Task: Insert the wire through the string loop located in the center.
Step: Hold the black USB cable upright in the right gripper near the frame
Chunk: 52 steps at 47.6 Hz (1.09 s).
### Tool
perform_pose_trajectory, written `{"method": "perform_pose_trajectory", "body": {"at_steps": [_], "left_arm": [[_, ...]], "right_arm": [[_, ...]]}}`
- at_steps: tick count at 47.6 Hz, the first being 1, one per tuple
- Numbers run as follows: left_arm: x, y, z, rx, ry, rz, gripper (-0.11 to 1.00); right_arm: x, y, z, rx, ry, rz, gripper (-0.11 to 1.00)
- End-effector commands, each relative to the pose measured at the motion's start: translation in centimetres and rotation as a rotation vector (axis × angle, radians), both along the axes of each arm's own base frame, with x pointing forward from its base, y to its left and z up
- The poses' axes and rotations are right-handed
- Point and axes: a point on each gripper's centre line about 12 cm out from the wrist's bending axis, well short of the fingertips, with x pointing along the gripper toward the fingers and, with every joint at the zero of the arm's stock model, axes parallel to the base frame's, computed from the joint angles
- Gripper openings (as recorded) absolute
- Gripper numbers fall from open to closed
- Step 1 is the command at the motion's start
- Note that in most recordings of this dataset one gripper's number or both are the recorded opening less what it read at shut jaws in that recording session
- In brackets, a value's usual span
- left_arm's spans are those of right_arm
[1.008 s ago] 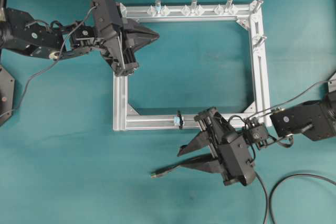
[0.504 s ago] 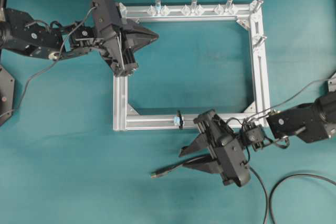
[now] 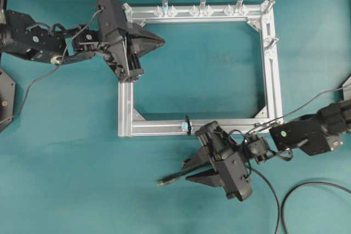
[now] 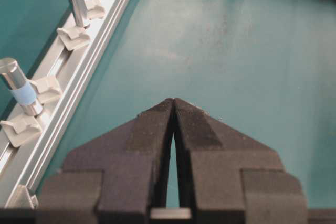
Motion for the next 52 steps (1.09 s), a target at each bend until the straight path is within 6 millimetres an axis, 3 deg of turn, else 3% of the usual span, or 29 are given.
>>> {"method": "perform_pose_trajectory", "body": {"at_steps": [1,22,34,36,43,52], "left_arm": [[0.2,-0.3,1.1,0.010,-0.032,-0.011,0.00],[0.3,-1.0,1.0,0.005,-0.023,-0.030,0.00],[0.3,-1.1,1.1,0.005,-0.026,-0.032,0.00],[0.3,-1.1,1.0,0.005,-0.023,-0.032,0.00],[0.3,-1.1,1.0,0.005,-0.023,-0.032,0.00],[0.3,-1.1,1.0,0.006,-0.024,-0.032,0.00]], "right_arm": [[0.7,0.4,0.6,0.009,-0.026,0.006,0.38],[-0.3,0.0,-1.8,-0.026,0.077,-0.004,0.37],[-0.3,0.0,-1.8,-0.030,0.087,-0.003,0.36],[-0.3,-0.1,-1.9,-0.032,0.092,-0.005,0.33],[-0.5,-0.1,-2.2,-0.045,0.114,0.000,0.07],[-0.7,-0.1,-2.0,-0.045,0.112,0.000,0.07]]}}
